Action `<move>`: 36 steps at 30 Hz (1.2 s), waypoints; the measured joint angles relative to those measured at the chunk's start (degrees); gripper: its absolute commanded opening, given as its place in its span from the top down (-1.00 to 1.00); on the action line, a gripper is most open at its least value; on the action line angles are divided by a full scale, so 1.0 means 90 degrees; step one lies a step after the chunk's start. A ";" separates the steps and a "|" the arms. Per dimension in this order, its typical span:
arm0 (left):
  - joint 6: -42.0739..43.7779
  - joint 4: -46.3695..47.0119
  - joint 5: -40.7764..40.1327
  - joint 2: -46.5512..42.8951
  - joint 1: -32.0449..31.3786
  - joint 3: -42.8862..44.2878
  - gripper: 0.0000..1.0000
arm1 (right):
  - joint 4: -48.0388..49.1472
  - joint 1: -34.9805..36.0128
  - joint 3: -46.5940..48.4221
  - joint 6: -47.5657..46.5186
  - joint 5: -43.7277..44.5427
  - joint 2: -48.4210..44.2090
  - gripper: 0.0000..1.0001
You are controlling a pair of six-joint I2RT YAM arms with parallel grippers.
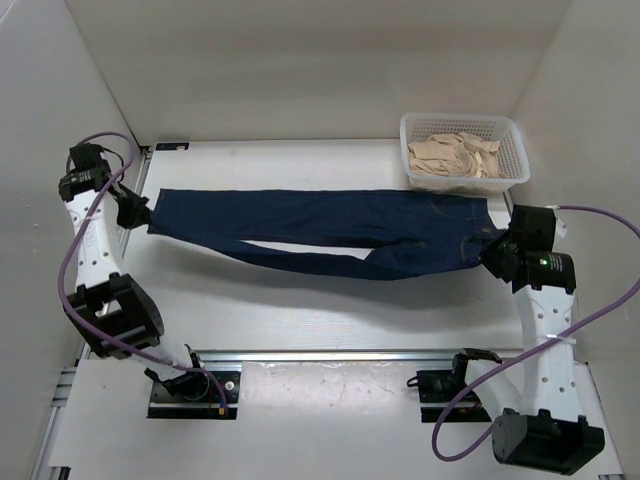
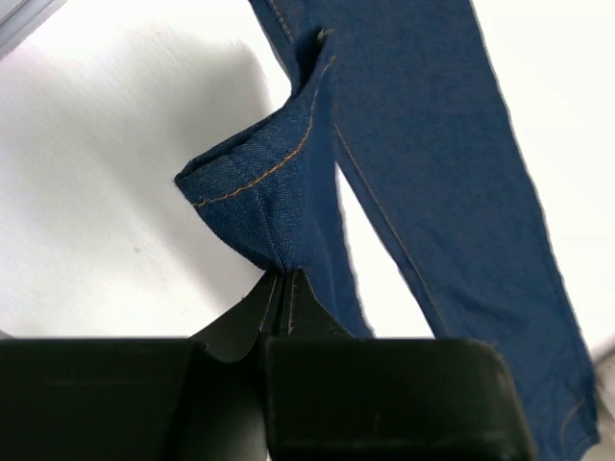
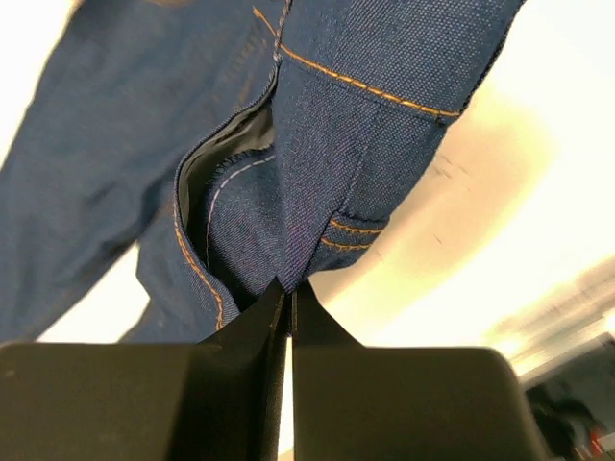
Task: Fold and stack the trousers
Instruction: Fold the trousers
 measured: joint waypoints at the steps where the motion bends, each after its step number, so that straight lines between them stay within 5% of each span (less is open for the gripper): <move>1: -0.0012 -0.0012 0.0012 -0.0126 0.0015 -0.0041 0.79 | -0.0153 -0.0007 0.0005 -0.0024 0.0015 -0.0058 1.00; 11: 0.0010 -0.0121 0.0146 -0.1338 0.0576 -0.0483 0.79 | -0.2062 -0.0017 0.0053 0.0044 0.0112 -0.1076 1.00; 20: 0.0095 -0.0075 -0.0029 -0.1542 0.0294 -0.0741 0.79 | -0.2608 -0.0022 0.0294 -0.0010 0.0270 -0.1452 1.00; 25: 0.0066 0.0080 -0.0221 -0.0493 0.0024 -0.0265 0.79 | -0.2035 -0.0022 0.0333 -0.0085 0.0352 -0.0534 1.00; 36: 0.0049 -0.0175 -0.0073 0.2786 -0.0525 0.2463 0.79 | -0.0381 0.0002 0.0930 -0.0102 0.0318 0.2297 1.00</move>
